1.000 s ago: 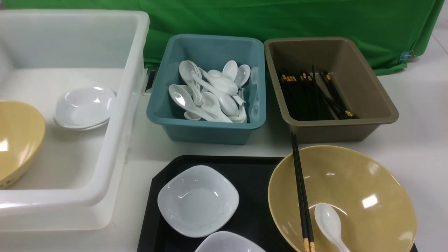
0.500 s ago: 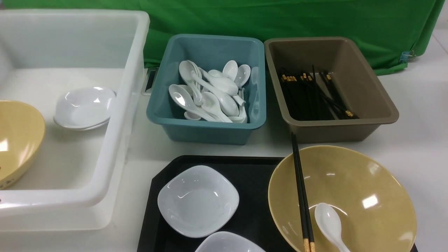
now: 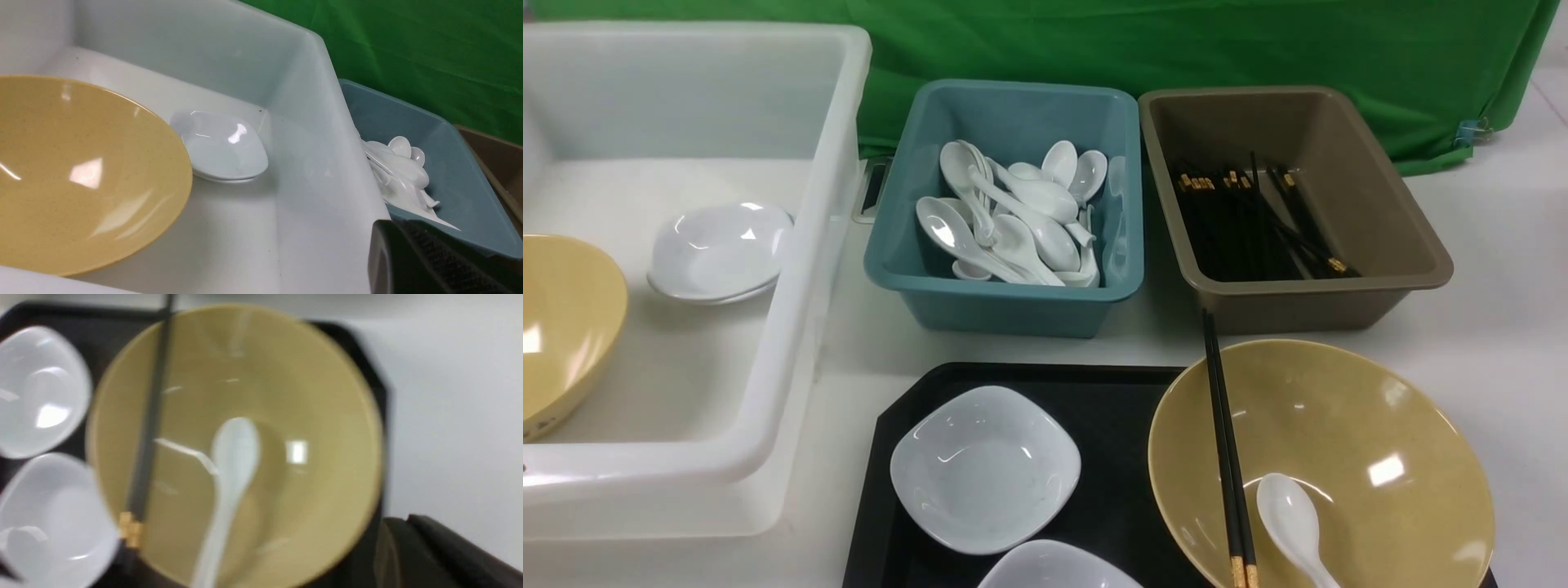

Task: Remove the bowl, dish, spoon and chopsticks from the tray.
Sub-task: Use the right arm to grab the chopsticks

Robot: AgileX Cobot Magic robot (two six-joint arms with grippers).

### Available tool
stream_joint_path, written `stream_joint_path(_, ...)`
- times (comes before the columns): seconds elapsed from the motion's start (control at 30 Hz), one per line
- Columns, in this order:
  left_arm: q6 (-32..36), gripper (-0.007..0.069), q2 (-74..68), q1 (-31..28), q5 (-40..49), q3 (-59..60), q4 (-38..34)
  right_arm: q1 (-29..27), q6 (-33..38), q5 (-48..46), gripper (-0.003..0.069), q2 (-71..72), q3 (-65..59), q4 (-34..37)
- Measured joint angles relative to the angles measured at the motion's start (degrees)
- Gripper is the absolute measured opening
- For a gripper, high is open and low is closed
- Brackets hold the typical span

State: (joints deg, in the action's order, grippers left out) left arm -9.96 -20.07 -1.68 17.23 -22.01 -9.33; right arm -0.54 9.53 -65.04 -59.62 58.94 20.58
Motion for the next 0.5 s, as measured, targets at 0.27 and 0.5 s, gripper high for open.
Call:
stream_joint_path(0.27, 0.05, 0.0021, 0.0, 0.0, 0.06, 0.0, -0.87, 14.73, -3.16, 4.36, 0.0132, -15.06, 7.79, -3.01)
stream_joint_path(0.5, 1.84, 0.0021, 0.0, 0.0, 0.68, 0.0, -1.24, 27.98, -16.01, 8.17, 0.0562, -27.52, 13.71, -14.21)
